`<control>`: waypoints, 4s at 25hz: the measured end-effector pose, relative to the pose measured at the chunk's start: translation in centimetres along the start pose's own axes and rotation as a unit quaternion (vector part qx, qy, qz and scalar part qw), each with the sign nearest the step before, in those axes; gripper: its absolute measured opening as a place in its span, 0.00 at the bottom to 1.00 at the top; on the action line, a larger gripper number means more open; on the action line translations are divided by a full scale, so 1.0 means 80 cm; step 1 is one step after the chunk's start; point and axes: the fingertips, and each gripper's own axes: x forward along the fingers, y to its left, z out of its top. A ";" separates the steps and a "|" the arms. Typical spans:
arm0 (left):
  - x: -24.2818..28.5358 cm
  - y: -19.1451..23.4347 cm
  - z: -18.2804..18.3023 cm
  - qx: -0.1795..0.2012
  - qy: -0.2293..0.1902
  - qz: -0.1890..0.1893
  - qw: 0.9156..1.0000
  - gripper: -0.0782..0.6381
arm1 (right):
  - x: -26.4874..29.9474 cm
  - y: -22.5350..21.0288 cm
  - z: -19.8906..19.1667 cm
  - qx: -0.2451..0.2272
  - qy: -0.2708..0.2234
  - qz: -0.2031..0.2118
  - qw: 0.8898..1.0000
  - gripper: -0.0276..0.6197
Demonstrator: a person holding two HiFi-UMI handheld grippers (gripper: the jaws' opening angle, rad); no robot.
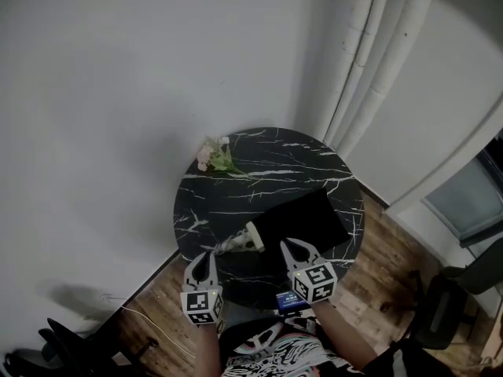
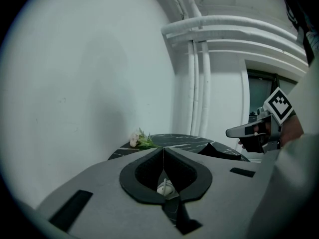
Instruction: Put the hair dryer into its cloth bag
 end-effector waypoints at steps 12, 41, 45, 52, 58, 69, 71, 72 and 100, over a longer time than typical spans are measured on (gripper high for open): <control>0.030 0.005 -0.032 0.004 0.040 -0.020 0.999 0.13 | 0.030 0.005 -0.034 -0.001 0.059 0.022 0.998 0.08; 0.127 0.002 -0.183 0.169 0.217 -0.176 0.945 0.51 | 0.121 0.002 -0.129 -0.040 0.203 -0.004 0.978 0.26; 0.132 -0.001 -0.189 0.169 0.228 -0.190 0.940 0.51 | 0.122 -0.006 -0.129 -0.031 0.207 -0.008 0.978 0.26; 0.132 -0.001 -0.205 0.218 0.253 -0.210 0.919 0.42 | 0.121 -0.008 -0.125 -0.034 0.206 -0.004 0.978 0.08; 0.126 -0.009 -0.203 0.250 0.238 -0.234 0.909 0.37 | 0.117 -0.009 -0.118 -0.028 0.198 -0.008 0.980 0.08; 0.101 -0.032 -0.182 0.225 0.193 -0.267 0.917 0.34 | 0.111 -0.015 -0.114 -0.026 0.198 -0.006 0.980 0.08; 0.098 -0.037 -0.182 0.228 0.190 -0.277 0.914 0.34 | 0.111 -0.016 -0.114 -0.027 0.199 -0.006 0.980 0.08; 0.097 -0.039 -0.182 0.231 0.190 -0.281 0.912 0.34 | 0.110 -0.016 -0.114 -0.029 0.199 -0.005 0.980 0.08; 0.165 -0.130 -0.181 0.228 0.180 -0.325 0.900 0.34 | 0.109 -0.009 -0.112 -0.011 0.199 0.015 0.980 0.08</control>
